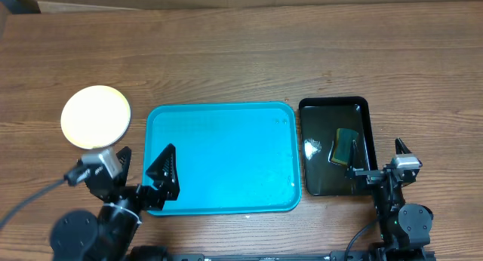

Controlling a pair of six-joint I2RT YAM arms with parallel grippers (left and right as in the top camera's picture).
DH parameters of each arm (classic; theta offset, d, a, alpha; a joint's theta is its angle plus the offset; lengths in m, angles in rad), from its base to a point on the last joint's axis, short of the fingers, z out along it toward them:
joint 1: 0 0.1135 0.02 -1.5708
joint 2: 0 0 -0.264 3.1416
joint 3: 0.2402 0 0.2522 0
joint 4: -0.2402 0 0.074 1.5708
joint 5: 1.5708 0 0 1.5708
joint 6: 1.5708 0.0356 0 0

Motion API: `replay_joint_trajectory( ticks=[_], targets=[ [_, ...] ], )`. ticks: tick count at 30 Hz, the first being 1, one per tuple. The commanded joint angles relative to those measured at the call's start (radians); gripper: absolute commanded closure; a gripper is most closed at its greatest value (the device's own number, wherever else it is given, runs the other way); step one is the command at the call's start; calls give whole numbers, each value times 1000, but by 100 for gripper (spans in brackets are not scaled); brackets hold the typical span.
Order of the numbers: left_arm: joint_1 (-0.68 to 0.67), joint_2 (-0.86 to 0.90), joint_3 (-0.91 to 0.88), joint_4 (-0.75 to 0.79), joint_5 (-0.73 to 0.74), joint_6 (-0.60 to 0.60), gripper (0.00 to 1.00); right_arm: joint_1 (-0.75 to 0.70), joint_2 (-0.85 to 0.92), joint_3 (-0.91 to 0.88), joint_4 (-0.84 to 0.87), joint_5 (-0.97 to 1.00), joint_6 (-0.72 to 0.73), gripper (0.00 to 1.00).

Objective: Clean dirty plates on tray and stack at the side

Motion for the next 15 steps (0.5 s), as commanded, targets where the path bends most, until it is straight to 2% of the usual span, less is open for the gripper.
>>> replay_joint_trajectory(
  ticks=[1, 9, 13, 15],
  targets=[
    [27, -94, -115, 129, -23, 8, 0, -6, -12, -10, 6, 10, 4, 0],
    [27, -262, -416, 753, -23, 8, 0, -6, -12, -10, 6, 10, 4, 0],
    [27, -308, -533, 940, -45, 8, 0, -6, -12, -10, 6, 10, 4, 0],
    [27, -323, -578, 969, -58, 8, 0, -6, -12, -10, 6, 10, 4, 0]
  ],
)
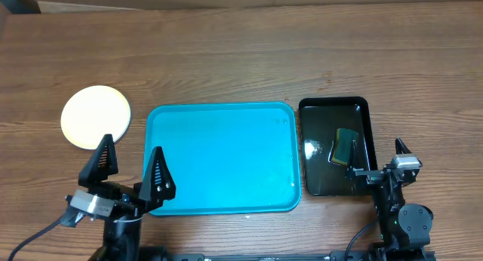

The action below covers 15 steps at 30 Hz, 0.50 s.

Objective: Clean dirty plates on tray and stack at the side

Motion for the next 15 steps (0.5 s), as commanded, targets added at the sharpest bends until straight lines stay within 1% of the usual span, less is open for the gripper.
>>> replay_joint_trajectory(
  ticks=[1, 6, 11, 15],
  targets=[
    [7, -31, -77, 28, -47, 8, 0, -6, -12, -10, 5, 10, 5, 0],
    [6, -52, -174, 27, -104, 8, 0, -6, -12, -10, 5, 10, 5, 0],
    [6, -52, -234, 23, -119, 8, 0, -6, -12, -10, 5, 10, 5, 0],
    [6, -52, -266, -24, -131, 9, 0, -6, -12, -10, 5, 10, 5, 0]
  ],
)
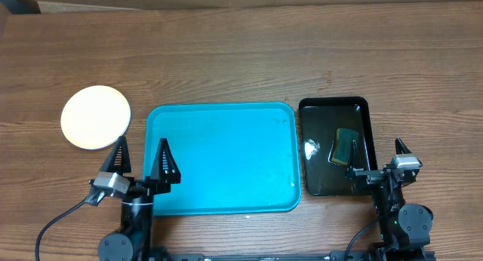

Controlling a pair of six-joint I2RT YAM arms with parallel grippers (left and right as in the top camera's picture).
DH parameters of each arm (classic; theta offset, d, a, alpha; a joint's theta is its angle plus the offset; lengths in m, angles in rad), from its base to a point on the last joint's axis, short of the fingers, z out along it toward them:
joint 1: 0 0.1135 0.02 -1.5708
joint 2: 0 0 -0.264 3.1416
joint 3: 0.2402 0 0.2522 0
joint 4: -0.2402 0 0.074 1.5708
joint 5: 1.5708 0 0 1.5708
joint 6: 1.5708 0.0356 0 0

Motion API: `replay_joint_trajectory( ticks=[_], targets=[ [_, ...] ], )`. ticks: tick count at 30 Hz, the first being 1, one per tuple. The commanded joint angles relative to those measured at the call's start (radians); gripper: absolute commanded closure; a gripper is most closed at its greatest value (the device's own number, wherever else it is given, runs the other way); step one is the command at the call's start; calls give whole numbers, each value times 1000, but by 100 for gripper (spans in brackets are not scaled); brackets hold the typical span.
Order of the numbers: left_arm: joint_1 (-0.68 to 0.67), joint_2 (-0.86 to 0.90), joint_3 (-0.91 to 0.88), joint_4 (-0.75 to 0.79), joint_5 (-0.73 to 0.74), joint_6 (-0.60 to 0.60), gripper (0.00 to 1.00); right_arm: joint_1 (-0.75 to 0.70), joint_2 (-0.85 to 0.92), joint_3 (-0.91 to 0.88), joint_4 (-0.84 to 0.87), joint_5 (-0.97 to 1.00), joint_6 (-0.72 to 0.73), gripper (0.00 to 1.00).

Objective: Clean dirty plates on tray and stack at the side

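Note:
A blue tray (223, 159) lies in the middle of the table with nothing on it. A white plate (95, 116) rests on the wood to its left. In the black tray (334, 145) on the right lies a green and yellow sponge (344, 145). My left gripper (141, 161) is open at the blue tray's lower left corner, one finger over the tray edge and one over the table. My right gripper (377, 157) is open at the black tray's lower right corner, holding nothing.
Wet glints show on the black tray's floor next to the sponge. A cardboard edge (75, 6) runs along the far side of the table. Both arm bases stand at the near edge.
My left gripper has moved a little to the right and turned more upright, from beside the plate's lower edge to the blue tray's corner. The right arm, plate and sponge have not moved.
My left gripper first stood open just below the white plate, angled toward the blue tray. Then it lay lower, clear of the plate. Now it is upright at the tray's lower left corner. The plate stayed on the table, and the right arm kept still.

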Motion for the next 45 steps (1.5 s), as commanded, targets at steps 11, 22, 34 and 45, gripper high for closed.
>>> replay_joint_trajectory(
  ticks=[11, 22, 34, 45],
  targets=[
    [4, -14, -72, -172, -28, 133, 0, -6, -12, -10, 5, 10, 4, 0],
    [4, -14, -72, -305, -25, 470, 0, -6, -12, -10, 5, 10, 4, 0],
    [4, -14, -72, -305, -27, 469, 0, -6, -12, -10, 5, 10, 4, 0],
    [4, -13, -72, -305, -27, 469, 0, -6, -12, -10, 5, 10, 4, 0]
  ],
)
